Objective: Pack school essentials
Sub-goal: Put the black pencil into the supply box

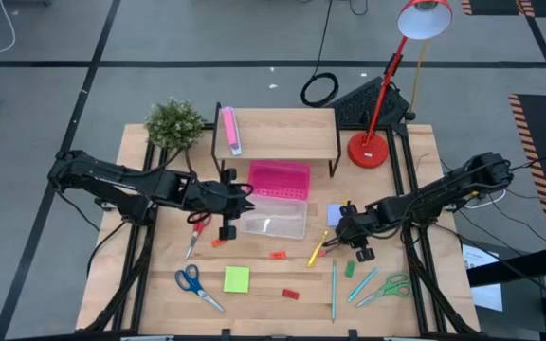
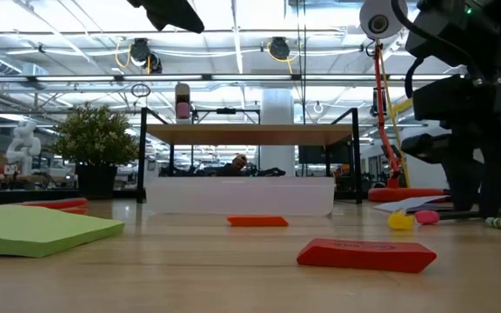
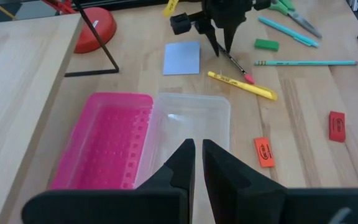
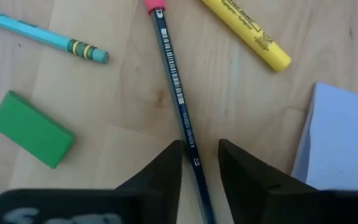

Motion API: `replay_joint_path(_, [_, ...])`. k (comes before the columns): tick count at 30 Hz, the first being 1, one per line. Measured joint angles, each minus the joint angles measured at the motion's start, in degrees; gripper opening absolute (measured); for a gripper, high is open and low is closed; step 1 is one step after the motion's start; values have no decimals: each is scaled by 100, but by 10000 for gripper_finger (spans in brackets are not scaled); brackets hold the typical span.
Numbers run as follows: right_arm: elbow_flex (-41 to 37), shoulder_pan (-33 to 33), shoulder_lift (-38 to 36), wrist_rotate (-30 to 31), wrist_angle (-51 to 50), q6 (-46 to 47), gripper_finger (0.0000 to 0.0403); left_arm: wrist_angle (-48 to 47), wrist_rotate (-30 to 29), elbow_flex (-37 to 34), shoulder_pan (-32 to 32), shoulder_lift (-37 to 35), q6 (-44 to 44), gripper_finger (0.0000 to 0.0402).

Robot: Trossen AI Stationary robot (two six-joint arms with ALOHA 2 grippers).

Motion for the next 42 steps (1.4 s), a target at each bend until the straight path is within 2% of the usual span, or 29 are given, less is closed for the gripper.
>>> replay_joint_path(6, [-111,0,-3,-61,89,-87,27,1,2,0,0,0,2,35])
replay_joint_path(10, [-113,-2,-2,-114,98,-181,8,0,2,0,0,0,-2,35])
replay_joint_path(16, [-124,-3,-77,-167,100,-177,18,0,3,0,0,0,-16,35])
replay_joint_path(23, [21,0,-445,-526,121,-10,17,0,4,0,0,0,-28,35])
replay_joint_path(32, [550,-41,-513,-594,222,826,16,0,4,0,0,0,-19,35])
replay_joint_path(37, [1053,-250,-514,-75,305,1432,16,0,5,0,0,0,-20,35])
replay_joint_path(42, [1253,-556,-514,311,785,1586,16,-1,4,0,0,0,-18,35])
